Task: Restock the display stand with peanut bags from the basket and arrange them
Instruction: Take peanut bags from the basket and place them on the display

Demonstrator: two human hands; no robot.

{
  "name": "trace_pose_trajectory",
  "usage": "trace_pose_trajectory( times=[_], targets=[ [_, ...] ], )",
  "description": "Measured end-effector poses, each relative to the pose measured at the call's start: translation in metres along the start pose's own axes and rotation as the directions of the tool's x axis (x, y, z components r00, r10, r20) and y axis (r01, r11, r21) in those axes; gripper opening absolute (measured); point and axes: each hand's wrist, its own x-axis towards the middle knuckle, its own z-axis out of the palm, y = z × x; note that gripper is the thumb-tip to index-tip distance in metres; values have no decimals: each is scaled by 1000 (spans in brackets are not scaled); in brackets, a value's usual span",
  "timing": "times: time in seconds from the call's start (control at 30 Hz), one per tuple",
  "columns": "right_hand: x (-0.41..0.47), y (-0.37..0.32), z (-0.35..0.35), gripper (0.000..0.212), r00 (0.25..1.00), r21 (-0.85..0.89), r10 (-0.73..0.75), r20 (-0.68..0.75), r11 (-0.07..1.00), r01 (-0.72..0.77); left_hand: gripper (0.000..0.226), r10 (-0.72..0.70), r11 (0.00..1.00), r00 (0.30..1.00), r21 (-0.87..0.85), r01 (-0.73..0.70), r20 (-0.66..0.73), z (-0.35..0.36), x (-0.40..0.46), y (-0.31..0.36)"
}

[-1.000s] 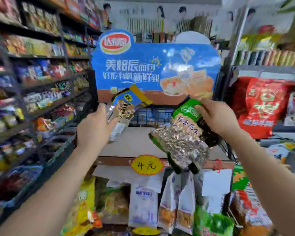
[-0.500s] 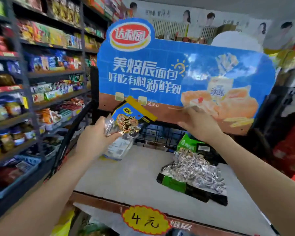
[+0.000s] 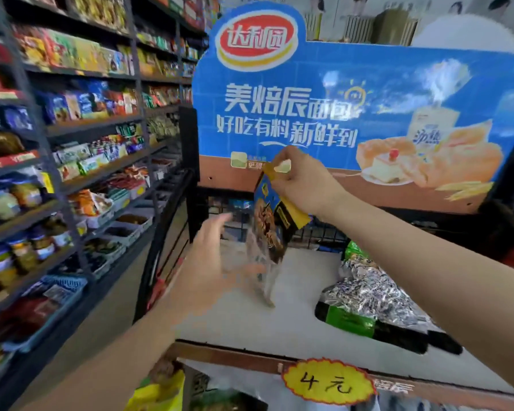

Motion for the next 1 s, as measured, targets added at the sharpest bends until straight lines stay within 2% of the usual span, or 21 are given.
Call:
trace_pose_trajectory(
  times=[0.07, 0.13, 0.2, 0.3, 0.33, 0.37, 0.43, 0.47, 0.53, 0.6, 0.63, 0.7, 0.77, 0.83, 0.9, 0.97, 1.0],
  targets=[
    [2, -14, 7, 27, 986, 137, 163, 24, 977, -165, 129, -64, 996, 987, -53, 72, 145, 10, -22, -5],
    [5, -32, 14, 26, 964, 228, 264, 12, 938, -260, 121, -84, 996, 978, -3, 86, 193, 17, -36, -10],
    [15, -38, 22, 24, 948, 271, 314, -58, 919, -287, 98, -103, 992, 980, -50, 113, 171, 17, -33, -16],
    [29, -36, 30, 17, 900, 404, 427, -89, 841, -359, 37, -118, 986, 988, -102, 128, 102, 10, -17, -29],
    [31, -33, 32, 11, 888, 460, 451, -84, 808, -367, 26, -129, 983, 989, -123, 137, 70, 6, -12, -34],
    [32, -31, 35, 7, 877, 521, 477, -63, 765, -378, 21, -151, 975, 988, -158, 156, 40, 3, -8, -38],
    [33, -28, 40, 12, 870, 615, 493, 11, 683, -395, 23, -192, 951, 981, -246, 189, 12, -2, -2, -42],
    [33, -27, 44, 14, 879, 624, 475, 49, 672, -398, 25, -199, 943, 980, -271, 194, 9, -4, 3, -42],
    [37, -27, 54, 6, 906, 516, 416, 77, 761, -393, 25, -225, 954, 974, -202, 220, -3, -4, 13, -48],
    [44, -27, 60, 12, 937, 225, 347, -33, 916, -331, 16, -253, 967, 966, -35, 252, -54, -3, 23, -59],
    [49, -27, 63, 13, 947, 53, 305, -106, 952, -300, 11, -246, 966, 966, 63, 251, -81, -2, 27, -64],
    [57, -27, 68, 14, 944, -187, 253, -214, 937, -294, 11, -230, 948, 967, 201, 248, -108, 0, 33, -70],
    [65, -24, 73, 14, 933, -331, 230, -278, 889, -317, 16, -249, 942, 960, 200, 270, -127, 0, 39, -69],
    [67, -16, 74, 20, 934, -369, 208, -290, 876, -310, 24, -262, 940, 951, 178, 291, -166, 0, 41, -63],
    [59, -3, 62, 29, 951, -330, 160, -265, 911, -246, 32, -192, 939, 958, 245, 242, -212, 4, 36, -55],
    [39, 18, 40, 27, 957, -307, 113, -266, 931, -195, 31, -88, 959, 982, 252, 130, -170, 15, 27, -38],
    [26, 33, 27, 23, 959, -327, 98, -267, 927, -186, 29, -68, 976, 993, 198, 86, -99, 23, 22, -26]
  ],
)
